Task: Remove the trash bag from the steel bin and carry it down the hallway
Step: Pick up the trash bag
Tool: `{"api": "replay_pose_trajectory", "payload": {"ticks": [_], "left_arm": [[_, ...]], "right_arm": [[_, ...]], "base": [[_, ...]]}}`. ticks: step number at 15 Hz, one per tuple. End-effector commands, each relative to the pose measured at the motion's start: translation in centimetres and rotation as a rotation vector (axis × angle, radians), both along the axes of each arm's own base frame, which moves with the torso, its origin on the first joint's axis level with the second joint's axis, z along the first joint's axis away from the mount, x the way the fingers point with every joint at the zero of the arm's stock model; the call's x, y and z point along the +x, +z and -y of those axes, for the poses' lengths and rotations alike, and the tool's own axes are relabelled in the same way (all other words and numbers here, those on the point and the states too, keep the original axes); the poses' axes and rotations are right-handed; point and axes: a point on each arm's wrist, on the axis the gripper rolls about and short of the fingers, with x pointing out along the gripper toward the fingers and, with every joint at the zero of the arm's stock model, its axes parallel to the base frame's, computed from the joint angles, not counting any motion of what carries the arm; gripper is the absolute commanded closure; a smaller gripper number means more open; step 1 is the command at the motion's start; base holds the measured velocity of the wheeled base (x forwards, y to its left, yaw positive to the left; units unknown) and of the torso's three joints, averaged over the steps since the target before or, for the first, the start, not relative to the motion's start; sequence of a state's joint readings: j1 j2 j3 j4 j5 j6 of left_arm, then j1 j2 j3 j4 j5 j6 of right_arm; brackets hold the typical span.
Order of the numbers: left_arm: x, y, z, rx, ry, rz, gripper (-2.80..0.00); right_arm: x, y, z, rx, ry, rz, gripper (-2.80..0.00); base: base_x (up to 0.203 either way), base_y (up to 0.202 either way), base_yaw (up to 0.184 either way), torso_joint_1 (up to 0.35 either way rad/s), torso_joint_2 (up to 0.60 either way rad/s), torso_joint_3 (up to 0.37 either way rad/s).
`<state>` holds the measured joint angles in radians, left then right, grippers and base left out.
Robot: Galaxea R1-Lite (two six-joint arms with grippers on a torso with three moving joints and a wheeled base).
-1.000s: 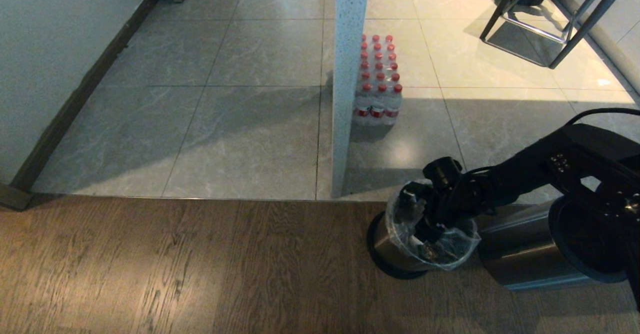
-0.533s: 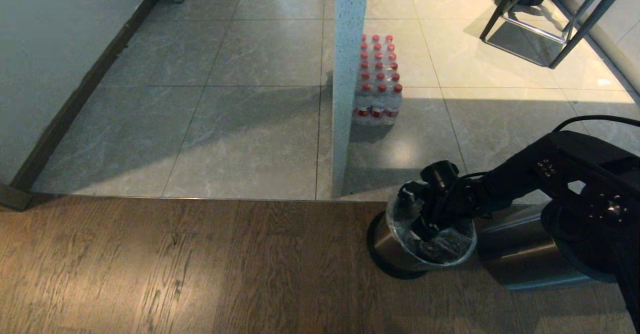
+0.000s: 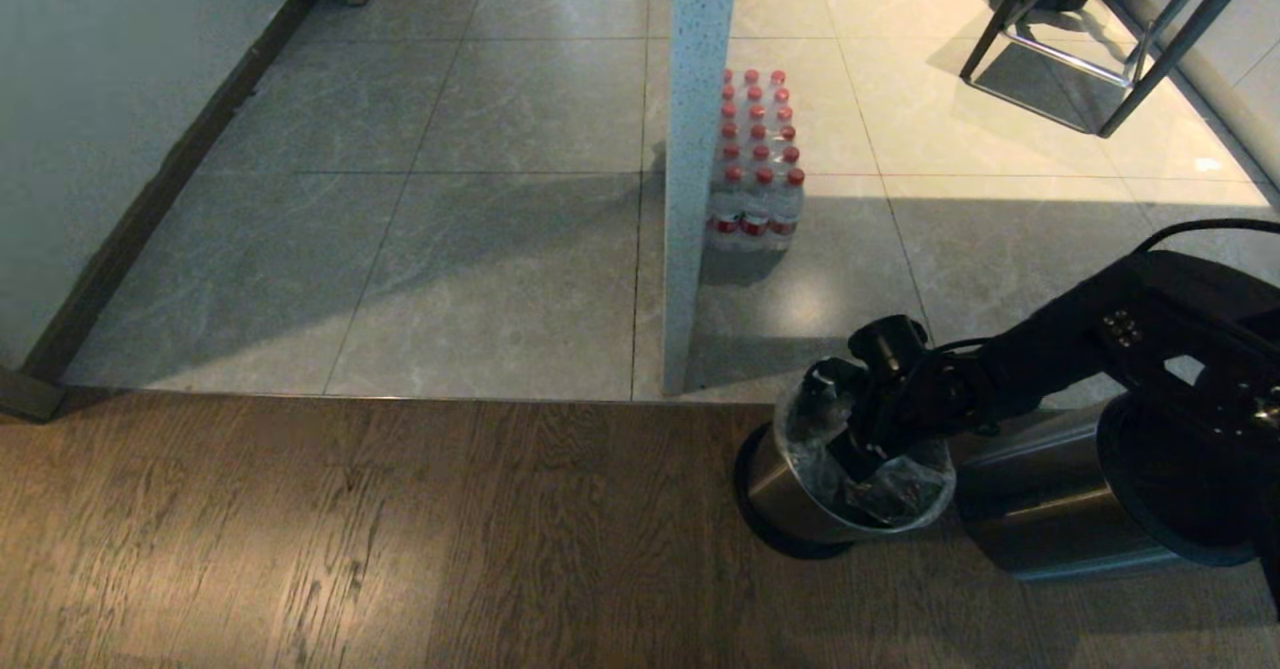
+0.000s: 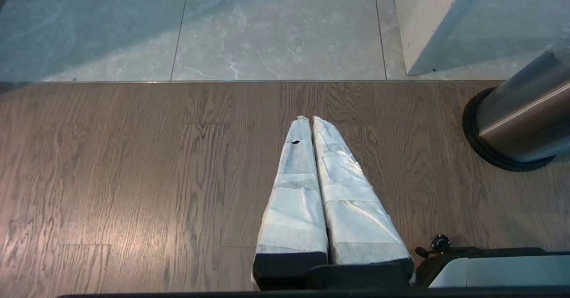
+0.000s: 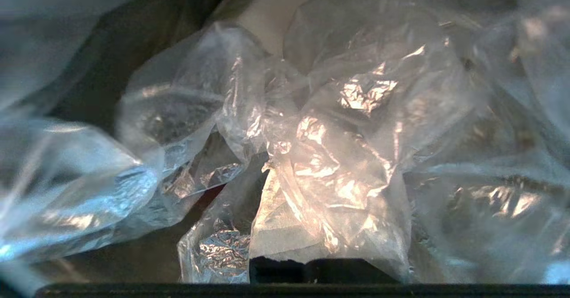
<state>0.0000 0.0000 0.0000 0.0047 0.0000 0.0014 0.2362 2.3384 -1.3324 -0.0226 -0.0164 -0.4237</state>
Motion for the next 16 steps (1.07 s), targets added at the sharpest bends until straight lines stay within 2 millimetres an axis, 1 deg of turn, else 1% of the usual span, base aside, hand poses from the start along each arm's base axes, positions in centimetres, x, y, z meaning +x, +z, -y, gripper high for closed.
{"api": "replay_pose_trajectory", "payload": {"ticks": [1, 3, 6, 7, 11, 13, 16], "left_arm": [[0.0, 0.0, 0.0, 0.0, 0.0, 0.0, 0.0], [0.0, 0.0, 0.0, 0.0, 0.0, 0.0, 0.0], [0.0, 0.0, 0.0, 0.0, 0.0, 0.0, 0.0], [0.0, 0.0, 0.0, 0.0, 0.0, 0.0, 0.0], [0.0, 0.0, 0.0, 0.0, 0.0, 0.0, 0.0], [0.0, 0.0, 0.0, 0.0, 0.0, 0.0, 0.0], [0.0, 0.0, 0.0, 0.0, 0.0, 0.0, 0.0]], "right_arm": [[-0.9, 2.1, 0.1, 0.013, -0.007, 0.032, 0.0], [-1.7, 4.1, 0.3, 0.04, -0.037, 0.052, 0.0], [-3.9, 8.3, 0.9, 0.089, -0.096, 0.068, 0.0], [-4.9, 9.7, 1.2, 0.104, -0.112, 0.074, 0.0], [-8.6, 14.3, 2.1, 0.162, -0.154, 0.149, 0.0], [-10.4, 16.2, 2.6, 0.198, -0.175, 0.194, 0.0], [-13.7, 19.9, 3.4, 0.249, -0.189, 0.305, 0.0]], "base": [[0.0, 0.0, 0.0, 0.0, 0.0, 0.0], [0.0, 0.0, 0.0, 0.0, 0.0, 0.0], [0.0, 0.0, 0.0, 0.0, 0.0, 0.0], [0.0, 0.0, 0.0, 0.0, 0.0, 0.0], [0.0, 0.0, 0.0, 0.0, 0.0, 0.0], [0.0, 0.0, 0.0, 0.0, 0.0, 0.0], [0.0, 0.0, 0.0, 0.0, 0.0, 0.0]]}}
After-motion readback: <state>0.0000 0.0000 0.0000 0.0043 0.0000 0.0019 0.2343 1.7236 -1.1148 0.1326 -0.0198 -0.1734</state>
